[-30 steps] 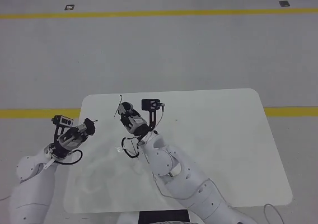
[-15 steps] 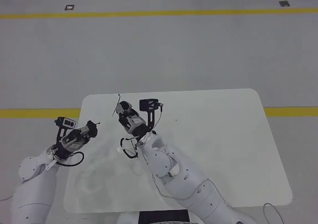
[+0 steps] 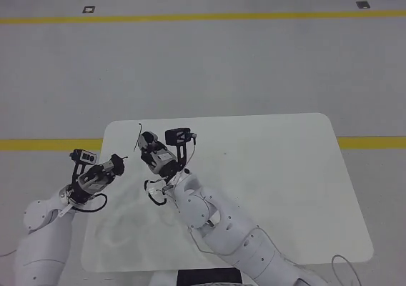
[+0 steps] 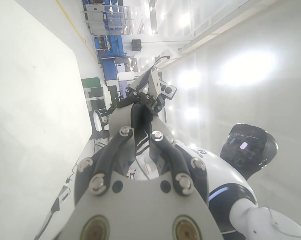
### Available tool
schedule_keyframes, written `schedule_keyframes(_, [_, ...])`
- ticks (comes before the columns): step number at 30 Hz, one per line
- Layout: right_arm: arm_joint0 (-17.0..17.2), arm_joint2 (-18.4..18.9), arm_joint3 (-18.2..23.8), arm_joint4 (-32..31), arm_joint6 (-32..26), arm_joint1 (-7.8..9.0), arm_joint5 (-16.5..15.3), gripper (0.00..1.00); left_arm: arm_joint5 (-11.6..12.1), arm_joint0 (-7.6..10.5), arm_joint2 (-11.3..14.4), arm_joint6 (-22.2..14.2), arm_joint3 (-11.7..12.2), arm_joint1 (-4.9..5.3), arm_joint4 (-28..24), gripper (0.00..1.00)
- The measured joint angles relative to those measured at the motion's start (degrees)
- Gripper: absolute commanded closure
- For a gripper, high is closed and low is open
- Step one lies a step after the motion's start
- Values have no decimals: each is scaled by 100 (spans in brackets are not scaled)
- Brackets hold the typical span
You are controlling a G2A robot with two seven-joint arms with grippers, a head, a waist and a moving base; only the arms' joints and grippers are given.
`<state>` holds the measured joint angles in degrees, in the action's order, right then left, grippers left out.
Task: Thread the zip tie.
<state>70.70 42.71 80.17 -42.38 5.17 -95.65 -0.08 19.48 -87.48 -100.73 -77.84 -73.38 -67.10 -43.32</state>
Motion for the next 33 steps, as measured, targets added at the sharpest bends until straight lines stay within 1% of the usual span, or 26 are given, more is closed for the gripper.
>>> schedule_keyframes(5, [3,3,3,-1,1,1,0,100,0,-1,6,20,-14,0,16,100])
schedule_keyframes(8, [3,3,3,-1,1,1,0,100,0,-47,24,215,-162,8,167,100])
schedule_keyframes(12, [3,2,3,-1,1,1,0,100,0,-106,-22,256,-266,8,249,100])
schedule_keyframes(20, [13,7,10,-8,1,3,-8,100,0,-110,-39,246,-278,-7,262,100])
schedule_keyframes(24, [48,55,50,-140,-31,27,-115,100,0,-110,-38,246,-278,-7,262,100])
schedule_keyframes(33, [37,95,19,-144,-88,19,-290,100,0,-110,-38,247,-278,-7,262,100])
